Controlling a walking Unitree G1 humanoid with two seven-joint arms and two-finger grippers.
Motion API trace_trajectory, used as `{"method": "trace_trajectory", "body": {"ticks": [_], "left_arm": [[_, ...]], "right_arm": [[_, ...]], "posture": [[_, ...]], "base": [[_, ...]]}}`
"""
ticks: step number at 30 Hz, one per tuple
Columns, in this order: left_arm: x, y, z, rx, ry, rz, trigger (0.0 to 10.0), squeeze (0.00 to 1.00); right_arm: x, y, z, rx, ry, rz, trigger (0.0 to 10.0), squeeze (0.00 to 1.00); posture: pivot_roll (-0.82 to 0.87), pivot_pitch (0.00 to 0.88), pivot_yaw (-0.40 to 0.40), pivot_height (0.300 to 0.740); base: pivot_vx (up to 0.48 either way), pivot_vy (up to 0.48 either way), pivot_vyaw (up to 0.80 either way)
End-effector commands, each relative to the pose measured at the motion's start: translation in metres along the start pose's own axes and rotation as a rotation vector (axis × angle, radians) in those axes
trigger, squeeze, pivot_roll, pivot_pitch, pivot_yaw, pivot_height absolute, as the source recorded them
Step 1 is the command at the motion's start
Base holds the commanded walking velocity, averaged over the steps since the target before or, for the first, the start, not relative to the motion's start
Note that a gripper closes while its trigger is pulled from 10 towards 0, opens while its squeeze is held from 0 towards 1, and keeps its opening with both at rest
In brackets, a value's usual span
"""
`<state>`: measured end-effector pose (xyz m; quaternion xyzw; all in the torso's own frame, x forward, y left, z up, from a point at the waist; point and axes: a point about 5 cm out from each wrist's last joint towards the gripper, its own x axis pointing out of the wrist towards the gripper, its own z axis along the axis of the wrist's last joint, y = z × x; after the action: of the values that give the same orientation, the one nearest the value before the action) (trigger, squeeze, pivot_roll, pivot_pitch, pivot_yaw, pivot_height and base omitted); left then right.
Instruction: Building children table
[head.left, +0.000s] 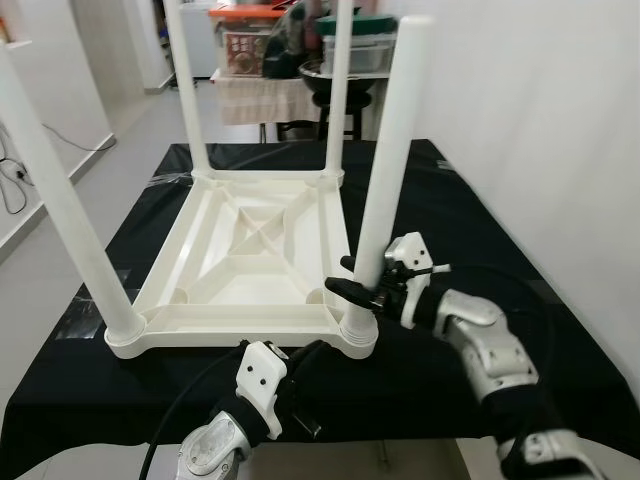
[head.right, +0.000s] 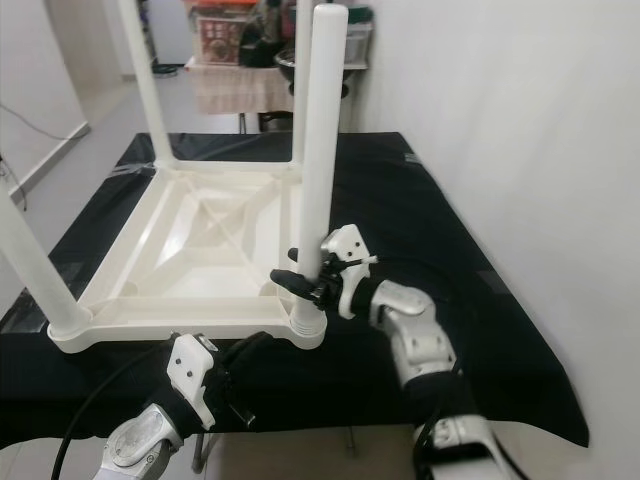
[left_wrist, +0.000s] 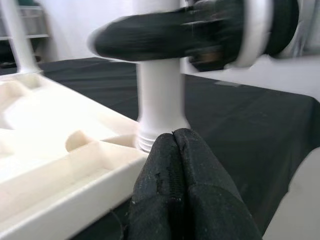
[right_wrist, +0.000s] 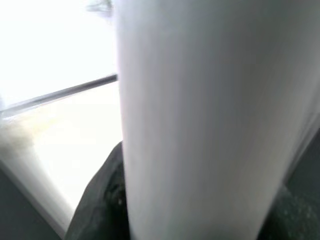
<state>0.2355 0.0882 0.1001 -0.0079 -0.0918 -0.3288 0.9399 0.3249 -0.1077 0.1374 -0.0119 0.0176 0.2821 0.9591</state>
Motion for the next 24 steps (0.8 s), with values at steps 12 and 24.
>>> {"method": "trace_trajectory", "body": {"ticks": [12, 24], "left_arm": [[0.004, 0.003, -0.007, -0.014, 0.028, 0.005, 10.0, 0.0], [0.007, 0.0, -0.007, -0.004, 0.031, -0.03, 10.0, 0.0]], "right_arm": [[0.004, 0.013, -0.039, 0.026, 0.219, -0.173, 0.9, 0.0], [0.018, 0.01, 0.025, -0.01, -0.012, 0.203, 10.0, 1.0]], "posture": [[-0.03, 0.0, -0.015, 0.74], [-0.03, 0.0, -0.013, 0.74]], "base": [[0.0, 0.0, 0.0], [0.0, 0.0, 0.0]]}}
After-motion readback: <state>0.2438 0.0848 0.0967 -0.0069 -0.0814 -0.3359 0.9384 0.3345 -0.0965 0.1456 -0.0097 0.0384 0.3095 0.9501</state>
